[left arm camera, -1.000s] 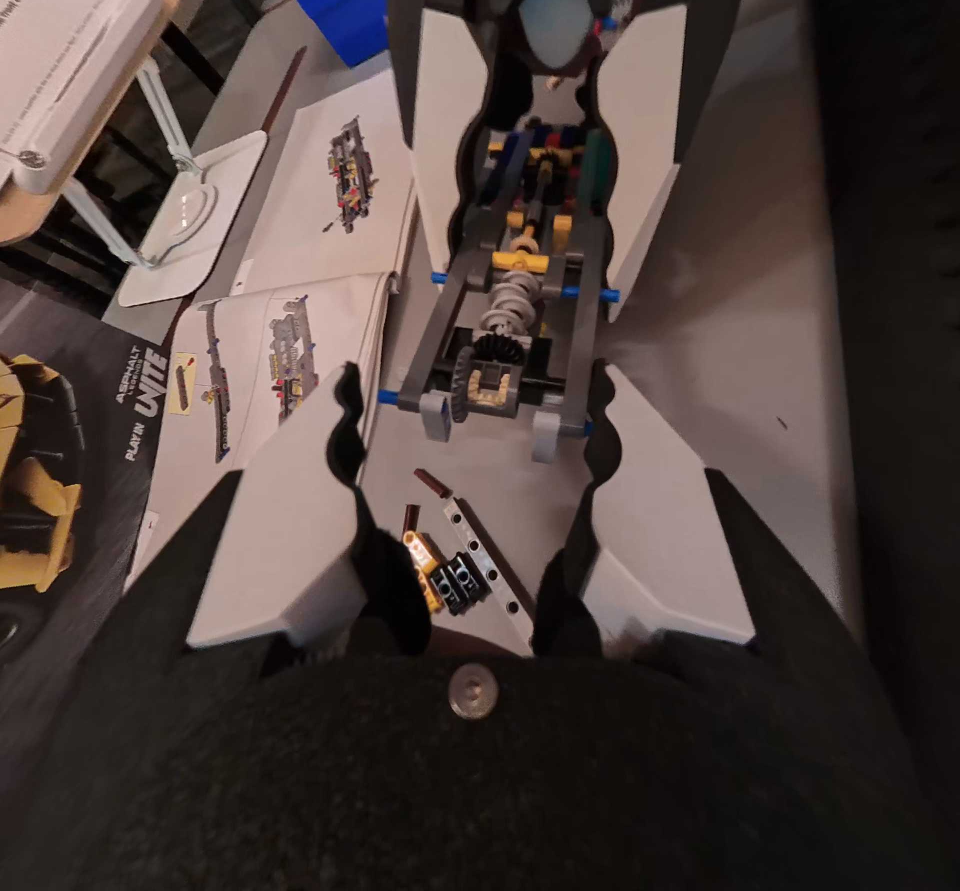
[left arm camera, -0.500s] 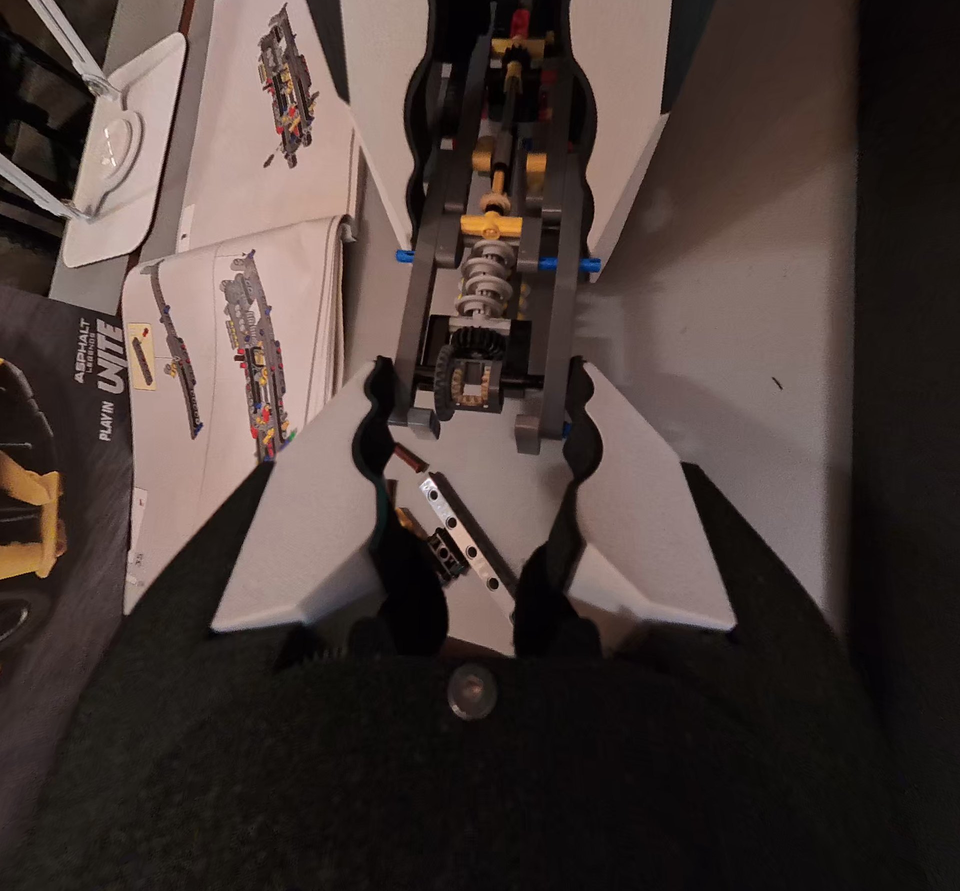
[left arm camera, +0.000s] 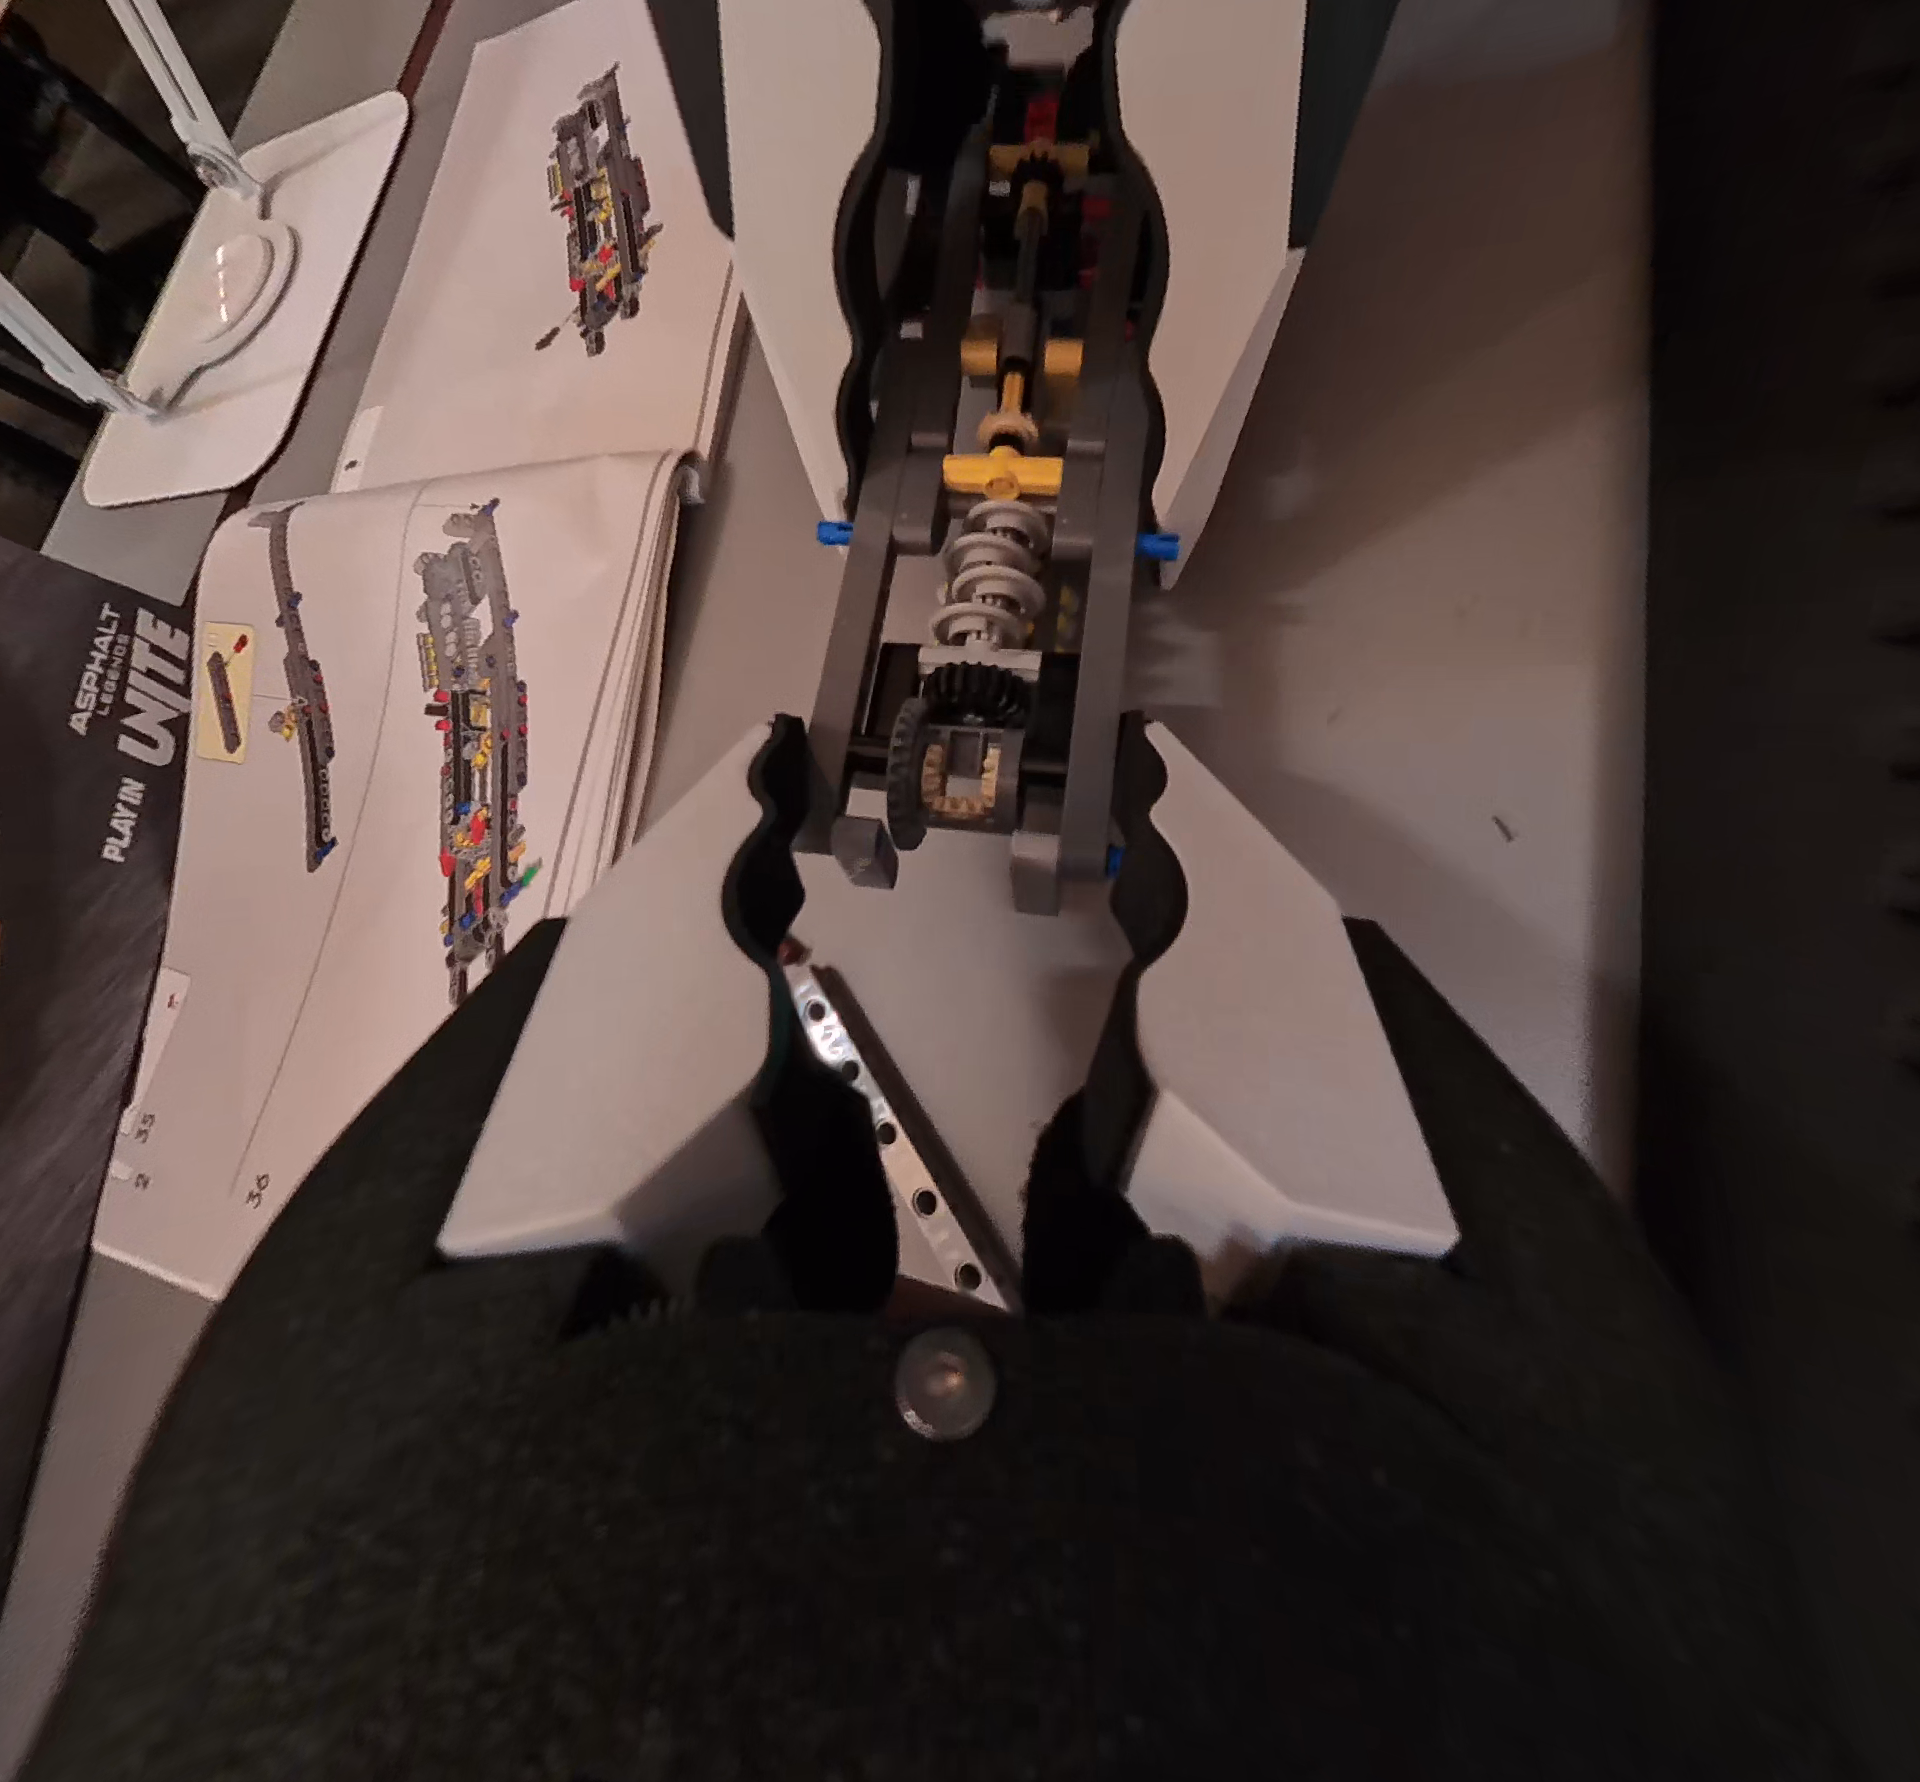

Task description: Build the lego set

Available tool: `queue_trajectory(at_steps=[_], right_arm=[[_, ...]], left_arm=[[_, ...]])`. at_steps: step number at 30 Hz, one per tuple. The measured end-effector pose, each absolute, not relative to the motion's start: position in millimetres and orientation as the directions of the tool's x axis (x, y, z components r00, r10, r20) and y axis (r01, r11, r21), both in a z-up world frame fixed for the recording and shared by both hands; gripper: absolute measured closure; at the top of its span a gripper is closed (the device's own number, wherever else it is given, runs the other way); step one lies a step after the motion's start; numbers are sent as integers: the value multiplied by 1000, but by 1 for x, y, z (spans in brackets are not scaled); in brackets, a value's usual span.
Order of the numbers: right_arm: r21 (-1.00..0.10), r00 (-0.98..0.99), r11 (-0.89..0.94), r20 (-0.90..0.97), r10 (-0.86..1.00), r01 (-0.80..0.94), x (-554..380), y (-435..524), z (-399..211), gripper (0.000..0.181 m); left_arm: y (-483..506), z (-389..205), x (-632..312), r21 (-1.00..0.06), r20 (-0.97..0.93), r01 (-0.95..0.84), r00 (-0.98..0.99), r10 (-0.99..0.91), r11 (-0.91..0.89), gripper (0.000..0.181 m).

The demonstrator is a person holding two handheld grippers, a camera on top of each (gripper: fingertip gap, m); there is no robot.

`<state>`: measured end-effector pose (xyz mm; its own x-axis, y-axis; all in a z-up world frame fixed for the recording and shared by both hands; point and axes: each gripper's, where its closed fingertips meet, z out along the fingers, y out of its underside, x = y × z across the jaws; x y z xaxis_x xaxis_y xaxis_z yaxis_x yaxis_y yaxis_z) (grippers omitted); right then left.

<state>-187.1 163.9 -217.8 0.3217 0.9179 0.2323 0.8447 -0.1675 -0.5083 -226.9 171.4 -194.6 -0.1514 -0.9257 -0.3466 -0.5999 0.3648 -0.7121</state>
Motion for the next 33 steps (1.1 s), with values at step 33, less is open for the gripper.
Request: queue_trajectory(at_steps=[33], right_arm=[[-541, 424, -269, 182, 887, 797, -125, 149, -222, 102]], left_arm=[[166, -207, -194, -506, -309, -778, -240, -920, 373, 107]])
